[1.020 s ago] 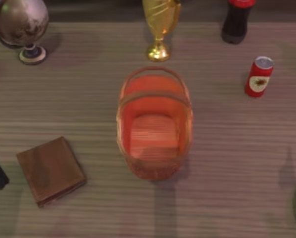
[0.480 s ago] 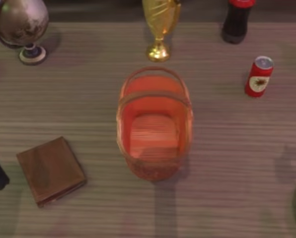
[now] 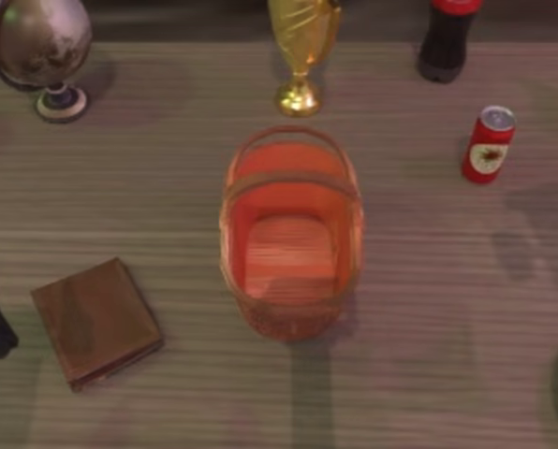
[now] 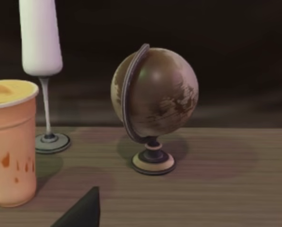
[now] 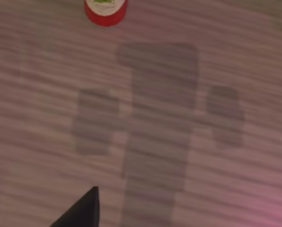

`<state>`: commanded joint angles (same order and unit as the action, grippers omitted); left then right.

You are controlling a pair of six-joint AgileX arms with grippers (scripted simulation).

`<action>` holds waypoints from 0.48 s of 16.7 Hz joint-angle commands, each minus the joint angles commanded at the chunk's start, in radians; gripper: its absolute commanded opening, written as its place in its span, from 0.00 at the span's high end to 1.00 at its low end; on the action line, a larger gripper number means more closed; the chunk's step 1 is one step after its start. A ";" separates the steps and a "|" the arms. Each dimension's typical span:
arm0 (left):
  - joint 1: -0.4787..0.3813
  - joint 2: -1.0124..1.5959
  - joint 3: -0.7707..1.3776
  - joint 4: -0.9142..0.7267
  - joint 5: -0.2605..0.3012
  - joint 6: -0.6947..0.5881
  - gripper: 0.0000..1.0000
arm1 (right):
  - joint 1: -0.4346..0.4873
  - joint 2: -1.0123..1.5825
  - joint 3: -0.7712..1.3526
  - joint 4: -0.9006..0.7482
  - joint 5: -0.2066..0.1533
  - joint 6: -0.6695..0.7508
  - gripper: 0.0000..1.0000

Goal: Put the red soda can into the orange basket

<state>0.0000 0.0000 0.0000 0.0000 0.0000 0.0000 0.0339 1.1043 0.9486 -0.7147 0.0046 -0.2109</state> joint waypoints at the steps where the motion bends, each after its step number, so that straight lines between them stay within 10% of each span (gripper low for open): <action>1: 0.000 0.000 0.000 0.000 0.000 0.000 0.00 | 0.005 0.108 0.098 -0.065 -0.001 -0.024 0.00; 8: 0.000 0.000 0.000 0.000 0.000 0.000 0.00 | 0.051 0.828 0.807 -0.467 -0.018 -0.197 0.00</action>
<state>0.0000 0.0000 0.0000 0.0000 0.0000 0.0000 0.0846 1.9328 1.7552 -1.1816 -0.0135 -0.4082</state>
